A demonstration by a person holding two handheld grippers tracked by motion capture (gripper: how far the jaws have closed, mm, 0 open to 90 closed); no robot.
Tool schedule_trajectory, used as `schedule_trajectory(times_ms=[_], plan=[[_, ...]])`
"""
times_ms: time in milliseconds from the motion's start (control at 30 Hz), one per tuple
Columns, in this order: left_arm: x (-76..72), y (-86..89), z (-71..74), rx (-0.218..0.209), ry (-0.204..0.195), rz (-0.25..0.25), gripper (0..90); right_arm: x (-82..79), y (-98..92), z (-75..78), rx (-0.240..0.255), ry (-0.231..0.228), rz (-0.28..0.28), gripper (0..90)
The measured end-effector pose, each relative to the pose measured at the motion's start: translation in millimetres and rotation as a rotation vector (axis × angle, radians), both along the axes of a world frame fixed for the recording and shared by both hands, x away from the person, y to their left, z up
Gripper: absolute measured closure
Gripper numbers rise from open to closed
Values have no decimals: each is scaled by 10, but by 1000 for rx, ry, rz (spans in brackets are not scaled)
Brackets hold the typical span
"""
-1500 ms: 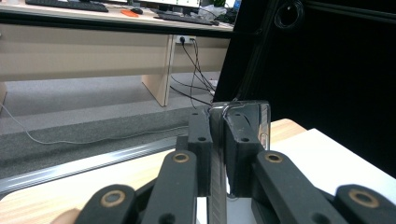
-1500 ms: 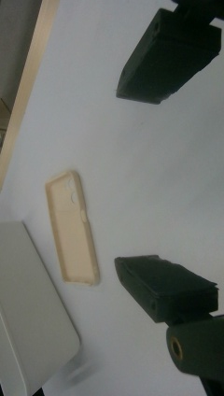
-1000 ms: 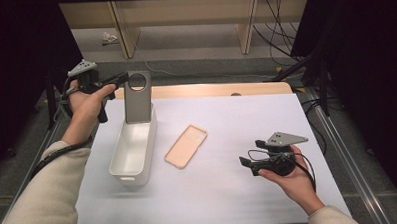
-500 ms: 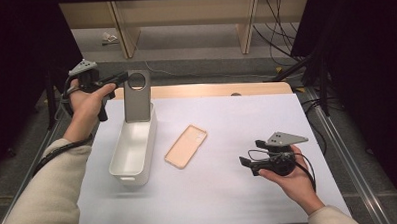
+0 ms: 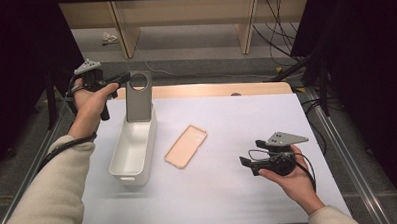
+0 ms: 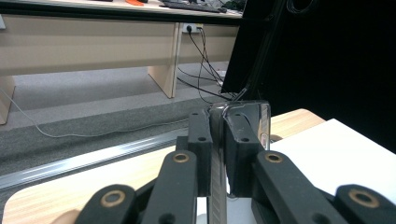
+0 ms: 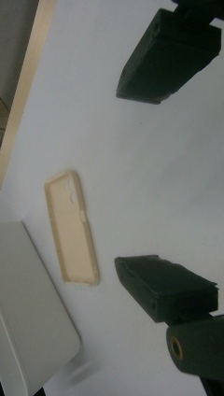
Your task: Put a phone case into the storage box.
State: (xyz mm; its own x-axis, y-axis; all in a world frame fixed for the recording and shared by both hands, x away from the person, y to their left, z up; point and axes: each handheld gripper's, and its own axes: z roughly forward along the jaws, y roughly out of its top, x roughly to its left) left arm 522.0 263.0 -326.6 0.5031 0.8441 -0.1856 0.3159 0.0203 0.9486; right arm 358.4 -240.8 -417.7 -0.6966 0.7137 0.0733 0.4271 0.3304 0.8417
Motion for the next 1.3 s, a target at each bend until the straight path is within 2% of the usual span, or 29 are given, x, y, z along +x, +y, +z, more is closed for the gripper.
schedule_trajectory(times_ms=[1300], plan=[[147,53,-171,12,31,22,821,1,-8,5,4,-4,-1,166]])
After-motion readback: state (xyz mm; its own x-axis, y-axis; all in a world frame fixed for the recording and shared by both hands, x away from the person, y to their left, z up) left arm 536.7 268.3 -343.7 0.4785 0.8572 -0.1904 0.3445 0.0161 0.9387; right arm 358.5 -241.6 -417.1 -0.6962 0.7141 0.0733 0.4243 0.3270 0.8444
